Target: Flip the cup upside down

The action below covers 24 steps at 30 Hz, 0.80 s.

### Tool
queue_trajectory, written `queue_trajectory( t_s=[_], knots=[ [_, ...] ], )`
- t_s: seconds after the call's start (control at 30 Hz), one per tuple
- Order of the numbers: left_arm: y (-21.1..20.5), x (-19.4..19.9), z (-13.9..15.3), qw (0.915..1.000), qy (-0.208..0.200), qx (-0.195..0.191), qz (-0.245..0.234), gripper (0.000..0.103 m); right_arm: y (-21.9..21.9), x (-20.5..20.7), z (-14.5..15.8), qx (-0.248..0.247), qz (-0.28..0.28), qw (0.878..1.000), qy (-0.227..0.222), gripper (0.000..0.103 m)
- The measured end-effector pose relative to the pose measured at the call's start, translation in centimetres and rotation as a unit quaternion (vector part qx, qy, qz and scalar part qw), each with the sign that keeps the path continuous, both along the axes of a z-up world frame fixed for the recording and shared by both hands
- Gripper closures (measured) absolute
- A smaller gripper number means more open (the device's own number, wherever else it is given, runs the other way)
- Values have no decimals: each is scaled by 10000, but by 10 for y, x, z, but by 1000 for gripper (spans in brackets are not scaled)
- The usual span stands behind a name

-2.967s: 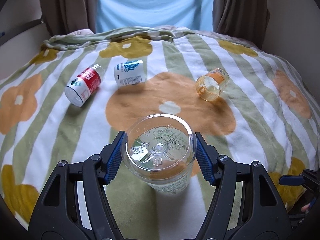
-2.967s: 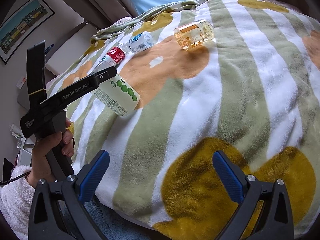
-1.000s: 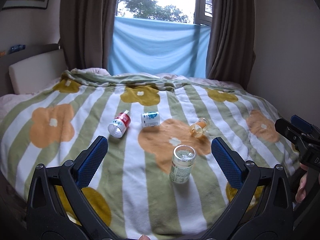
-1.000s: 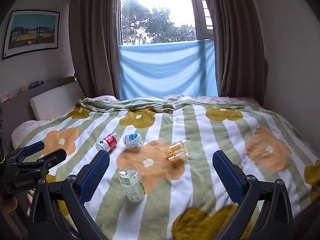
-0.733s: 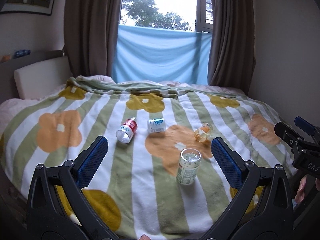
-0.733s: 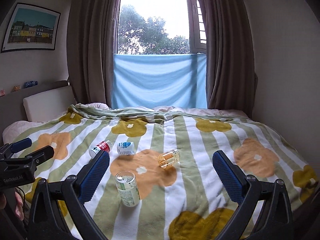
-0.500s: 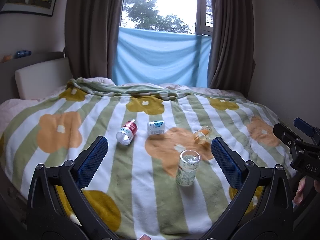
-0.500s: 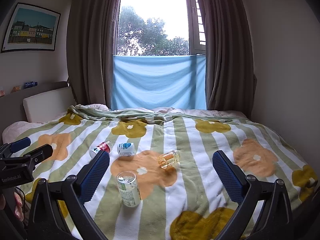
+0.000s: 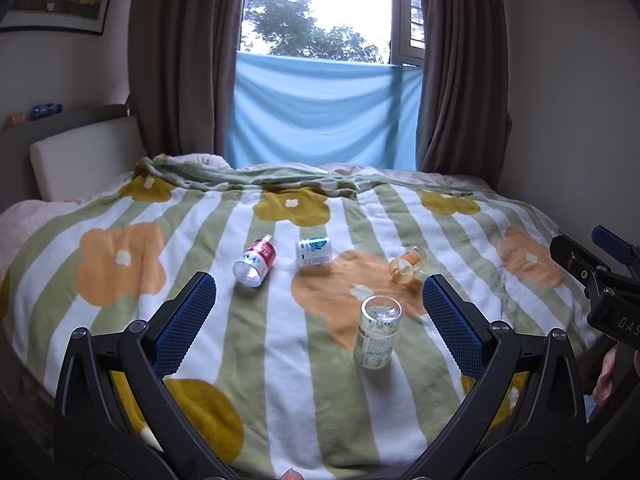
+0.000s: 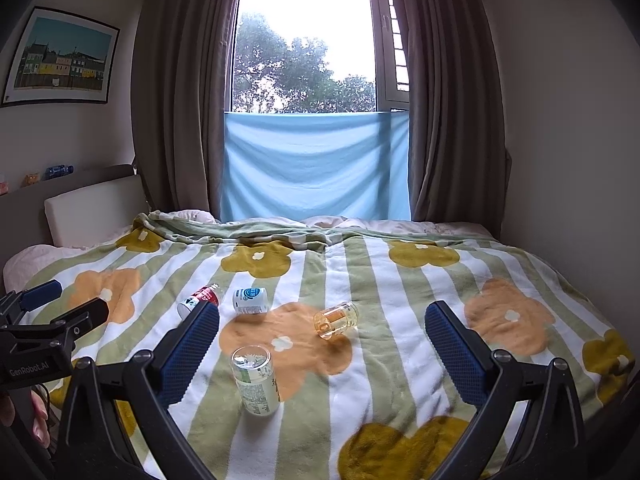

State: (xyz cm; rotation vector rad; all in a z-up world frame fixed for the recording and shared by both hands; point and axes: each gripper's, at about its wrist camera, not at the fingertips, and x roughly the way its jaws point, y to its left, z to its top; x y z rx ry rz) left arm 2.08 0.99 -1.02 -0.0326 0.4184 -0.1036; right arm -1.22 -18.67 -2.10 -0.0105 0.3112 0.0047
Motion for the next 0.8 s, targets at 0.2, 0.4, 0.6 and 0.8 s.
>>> queue_trajectory(
  t_s=[0.2, 0.4, 0.6, 0.8],
  knots=[
    [0, 1, -1, 10000, 1, 44, 36, 0, 0, 0, 0, -8, -2, 10000, 3, 0],
    [5, 1, -4, 10000, 46, -70, 20, 0, 0, -1, 0, -13, 3, 10000, 6, 0],
    [6, -1, -4, 10000, -15, -4, 56, 0, 0, -1, 1, -14, 2, 10000, 15, 0],
    [3, -3, -2, 9999, -72, 88, 57, 0, 0, -1, 1, -14, 6, 10000, 18, 0]
  ],
)
